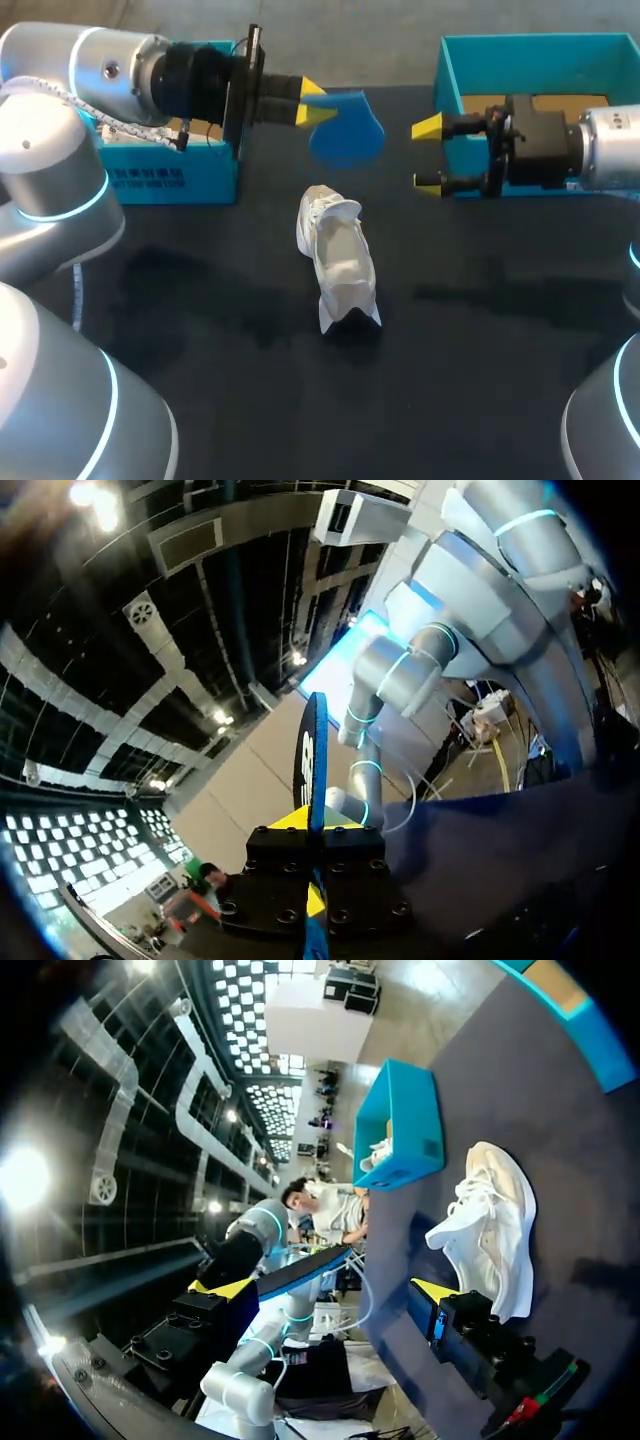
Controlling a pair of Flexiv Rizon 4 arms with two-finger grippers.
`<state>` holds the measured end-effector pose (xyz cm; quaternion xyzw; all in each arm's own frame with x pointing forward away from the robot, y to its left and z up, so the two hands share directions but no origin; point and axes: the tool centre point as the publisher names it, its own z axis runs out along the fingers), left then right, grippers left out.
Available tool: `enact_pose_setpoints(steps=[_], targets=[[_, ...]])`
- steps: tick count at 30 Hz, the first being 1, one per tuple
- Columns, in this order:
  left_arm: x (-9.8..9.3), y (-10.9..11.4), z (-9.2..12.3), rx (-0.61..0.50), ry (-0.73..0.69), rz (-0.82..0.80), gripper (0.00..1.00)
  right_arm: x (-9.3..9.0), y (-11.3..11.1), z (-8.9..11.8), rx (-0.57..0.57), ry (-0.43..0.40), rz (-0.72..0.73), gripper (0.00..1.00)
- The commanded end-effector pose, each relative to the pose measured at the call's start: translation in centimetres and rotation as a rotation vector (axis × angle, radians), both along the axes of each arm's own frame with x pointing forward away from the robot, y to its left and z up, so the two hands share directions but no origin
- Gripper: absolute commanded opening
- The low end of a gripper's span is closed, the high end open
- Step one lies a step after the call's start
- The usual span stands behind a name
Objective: Take the shoe out of the shoebox, open the shoe tongue, remove and reinsert the insole, then place the shoe into the shoebox
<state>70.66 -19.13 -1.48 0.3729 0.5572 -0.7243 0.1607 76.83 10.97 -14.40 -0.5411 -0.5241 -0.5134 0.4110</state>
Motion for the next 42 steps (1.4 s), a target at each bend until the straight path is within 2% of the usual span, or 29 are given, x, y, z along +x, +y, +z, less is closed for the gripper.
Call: enact_pose_setpoints(steps=[1,3,7,24,26,27,33,34,42], targets=[[0.9,0.0,-0.9,-0.047,-0.412,-0.055,0.00,-0.1,-0.1,0.1,0.011,-0.003,-0.004,1.00],[1.0,0.0,-1.3,-0.049,-0.525,-0.075,0.00,-0.1,-0.2,0.1,0.011,-0.002,-0.006,1.00],[1.4,0.0,-2.1,-0.021,-0.639,-0.035,0.00,-0.3,-0.2,0.3,0.012,-0.003,-0.010,1.00],[1.4,0.0,-2.1,-0.021,-0.639,-0.035,0.00,-0.4,-0.1,0.6,0.006,-0.001,-0.006,1.00],[1.4,0.0,-2.7,-0.037,-0.680,-0.012,0.00,-0.4,-0.1,0.7,0.005,-0.004,-0.007,1.00],[1.2,0.0,-3.3,-0.039,-0.759,-0.015,0.00,-0.4,-0.1,0.8,0.005,-0.006,-0.007,1.00],[1.2,0.1,-5.3,-0.053,-0.944,0.014,0.00,-0.4,-0.1,1.1,0.003,-0.012,-0.010,1.00],[1.2,0.2,-5.7,-0.050,-1.010,0.022,0.00,-0.4,-0.1,1.2,0.002,-0.012,-0.012,1.00],[0.9,0.3,-8.3,-0.035,-1.152,0.020,0.00,-0.2,-0.1,1.5,0.009,-0.017,-0.021,1.00]])
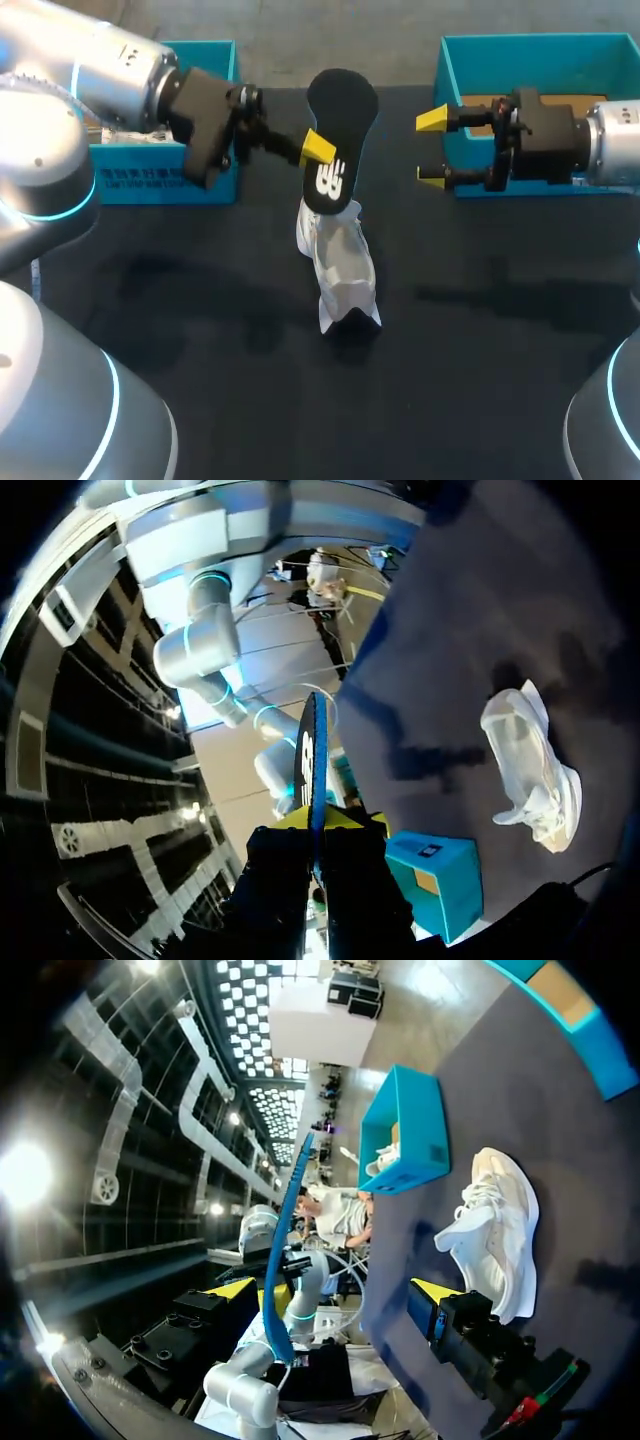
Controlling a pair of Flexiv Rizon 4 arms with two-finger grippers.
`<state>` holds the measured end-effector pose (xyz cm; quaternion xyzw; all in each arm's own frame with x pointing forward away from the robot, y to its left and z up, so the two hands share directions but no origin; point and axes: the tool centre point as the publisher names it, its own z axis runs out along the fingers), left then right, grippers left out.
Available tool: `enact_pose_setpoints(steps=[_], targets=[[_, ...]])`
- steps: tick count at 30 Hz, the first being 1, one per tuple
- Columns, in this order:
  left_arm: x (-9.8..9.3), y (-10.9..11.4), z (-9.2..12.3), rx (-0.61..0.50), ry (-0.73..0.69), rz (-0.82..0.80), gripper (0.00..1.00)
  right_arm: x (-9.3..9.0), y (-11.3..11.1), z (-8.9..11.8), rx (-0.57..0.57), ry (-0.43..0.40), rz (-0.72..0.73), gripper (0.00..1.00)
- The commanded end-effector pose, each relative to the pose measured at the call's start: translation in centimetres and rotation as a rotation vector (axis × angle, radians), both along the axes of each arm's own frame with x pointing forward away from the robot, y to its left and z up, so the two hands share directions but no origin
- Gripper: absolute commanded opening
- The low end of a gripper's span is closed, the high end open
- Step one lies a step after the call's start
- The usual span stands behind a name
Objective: Take the shoe out of the shoebox, open the shoe tongue, remove and reinsert the insole, then place the shoe into the shoebox
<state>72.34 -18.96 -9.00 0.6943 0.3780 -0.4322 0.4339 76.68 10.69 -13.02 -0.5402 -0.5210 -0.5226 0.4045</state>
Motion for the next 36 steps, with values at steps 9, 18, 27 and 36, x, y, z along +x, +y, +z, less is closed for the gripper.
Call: enact_pose_setpoints(steps=[9,18,27,36], targets=[[-0.9,-1.1,-3.2,-0.023,-0.132,0.030,0.00,-0.2,1.4,0.5,0.004,-0.001,0.036,1.00],[-0.6,-3.5,-4.3,-0.052,-0.165,0.024,0.00,-0.9,3.1,0.0,0.011,0.024,0.089,1.00],[-0.7,-4.5,-4.8,-0.061,-0.169,0.016,0.00,-1.0,3.8,0.0,0.016,0.032,0.109,0.70],[-0.7,-5.3,-5.1,-0.065,-0.168,0.025,0.00,-1.0,4.2,0.2,0.026,0.024,0.128,0.50]])
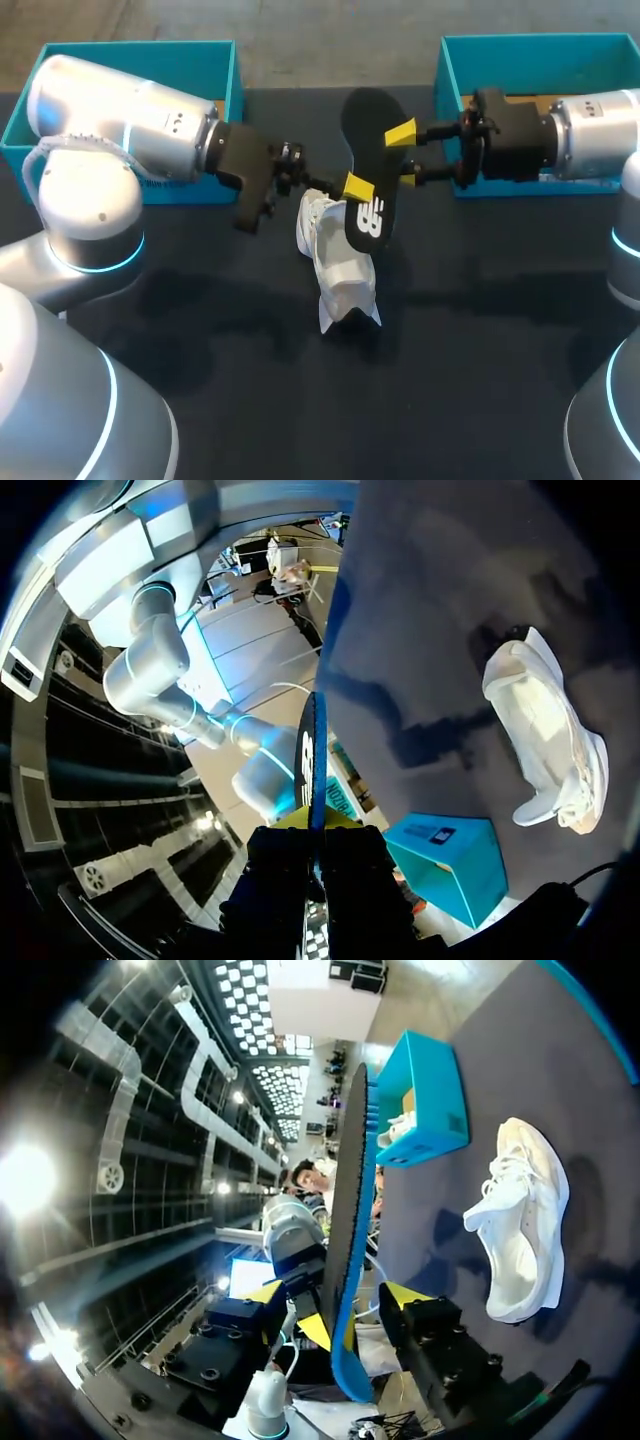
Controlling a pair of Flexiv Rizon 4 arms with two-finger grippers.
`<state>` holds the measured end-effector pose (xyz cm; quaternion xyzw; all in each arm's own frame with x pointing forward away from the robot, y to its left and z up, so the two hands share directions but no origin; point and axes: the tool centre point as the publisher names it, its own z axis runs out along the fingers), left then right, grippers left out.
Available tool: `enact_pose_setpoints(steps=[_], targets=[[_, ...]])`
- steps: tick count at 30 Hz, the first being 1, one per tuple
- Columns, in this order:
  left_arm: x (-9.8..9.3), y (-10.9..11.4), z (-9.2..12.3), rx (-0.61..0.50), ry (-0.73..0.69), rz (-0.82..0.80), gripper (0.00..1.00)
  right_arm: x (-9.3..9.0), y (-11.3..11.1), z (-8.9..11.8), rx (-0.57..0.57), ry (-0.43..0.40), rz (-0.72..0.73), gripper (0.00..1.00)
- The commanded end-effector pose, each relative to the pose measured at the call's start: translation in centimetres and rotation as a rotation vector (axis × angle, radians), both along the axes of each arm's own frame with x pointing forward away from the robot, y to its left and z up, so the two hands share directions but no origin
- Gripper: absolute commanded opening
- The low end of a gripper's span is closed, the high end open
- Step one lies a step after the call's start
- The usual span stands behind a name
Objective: Take the shoe out of the shoebox, open the shoe tongue, remove and reinsert the insole, then place the shoe into the shoebox
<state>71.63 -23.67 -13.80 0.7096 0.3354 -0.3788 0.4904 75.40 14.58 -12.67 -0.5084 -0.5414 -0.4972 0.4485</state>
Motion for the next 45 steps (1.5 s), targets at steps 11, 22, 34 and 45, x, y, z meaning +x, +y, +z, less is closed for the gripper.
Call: enact_pose_setpoints(steps=[11,22,34,45], targets=[[-0.4,-1.0,-0.4,-0.009,0.012,0.002,0.00,0.2,0.1,-0.2,0.003,0.001,0.005,0.00],[-0.6,-0.4,-0.6,0.012,0.033,0.023,0.95,0.7,0.1,-0.5,0.000,0.003,0.008,0.00],[-0.4,2.0,0.2,0.165,0.172,0.063,1.00,1.6,0.1,-2.6,-0.021,0.050,-0.003,0.00],[1.5,4.2,1.7,0.461,0.346,0.215,1.00,1.6,0.3,-4.7,-0.043,0.093,-0.014,0.00]])
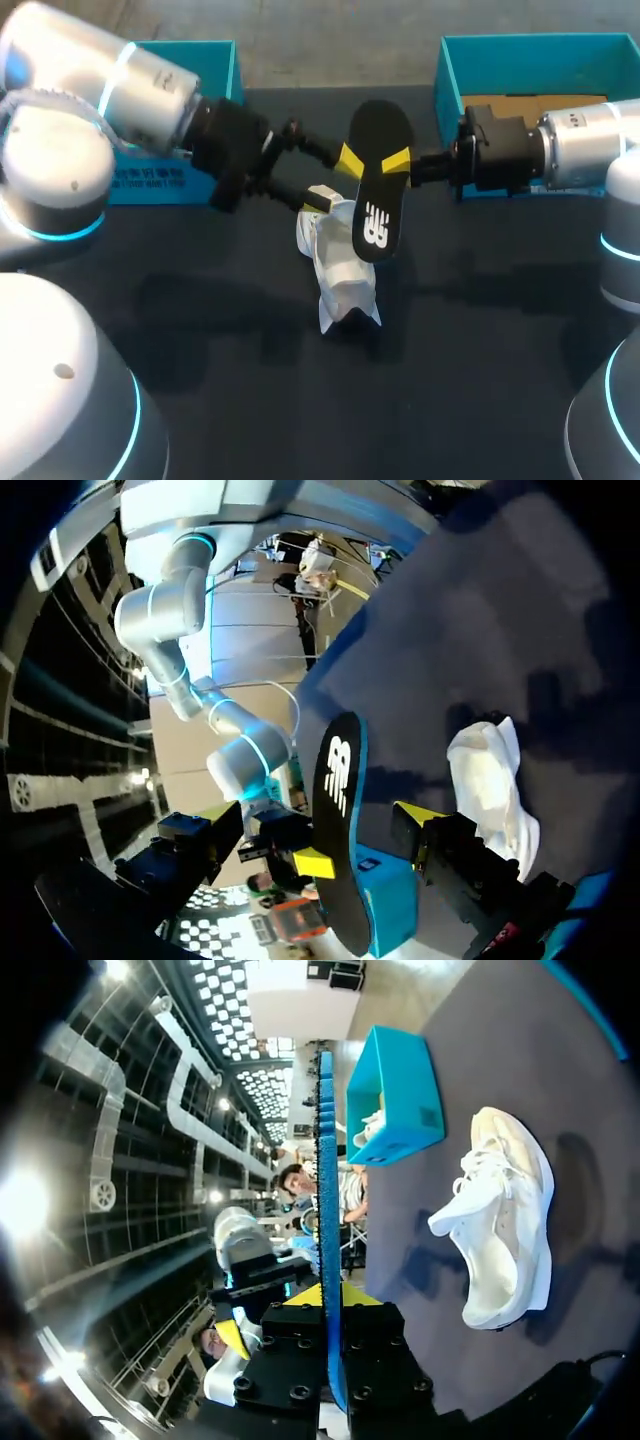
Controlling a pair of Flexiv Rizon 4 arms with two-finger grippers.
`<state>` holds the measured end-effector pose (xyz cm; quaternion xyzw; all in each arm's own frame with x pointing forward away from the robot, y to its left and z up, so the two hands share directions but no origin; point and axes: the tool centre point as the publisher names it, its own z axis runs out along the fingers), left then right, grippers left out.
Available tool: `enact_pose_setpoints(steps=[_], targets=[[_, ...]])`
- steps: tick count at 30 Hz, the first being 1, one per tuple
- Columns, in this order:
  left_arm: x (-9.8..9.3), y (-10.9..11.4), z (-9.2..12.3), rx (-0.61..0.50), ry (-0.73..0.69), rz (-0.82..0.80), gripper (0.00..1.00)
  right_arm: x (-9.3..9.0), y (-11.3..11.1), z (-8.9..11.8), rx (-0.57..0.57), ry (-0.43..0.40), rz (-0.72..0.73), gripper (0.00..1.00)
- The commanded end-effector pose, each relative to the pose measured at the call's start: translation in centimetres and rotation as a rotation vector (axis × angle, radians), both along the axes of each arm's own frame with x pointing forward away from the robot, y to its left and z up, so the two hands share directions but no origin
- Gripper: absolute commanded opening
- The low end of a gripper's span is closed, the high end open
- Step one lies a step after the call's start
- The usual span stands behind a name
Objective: Take the shoe out of the shoebox, open the shoe tongue, remove and reinsert the insole, then place the shoe into the shoebox
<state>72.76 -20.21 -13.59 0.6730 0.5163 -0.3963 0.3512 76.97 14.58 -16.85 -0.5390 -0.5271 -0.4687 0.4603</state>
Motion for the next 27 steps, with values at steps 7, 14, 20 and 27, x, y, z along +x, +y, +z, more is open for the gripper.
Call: enact_pose_setpoints(steps=[7,14,20,27], targets=[[1.8,1.6,3.0,0.320,0.083,0.082,1.00,-0.2,0.6,-1.6,-0.017,0.023,-0.010,0.00],[2.5,2.6,3.1,0.468,0.111,0.097,1.00,-0.6,1.0,-2.4,-0.036,0.034,-0.009,0.00],[3.5,3.4,3.5,0.619,0.119,0.081,1.00,-0.8,1.4,-3.0,-0.041,0.041,-0.001,0.00],[4.9,3.3,4.2,0.744,0.098,0.060,1.00,-0.9,2.1,-3.4,-0.045,0.047,0.019,0.00]])
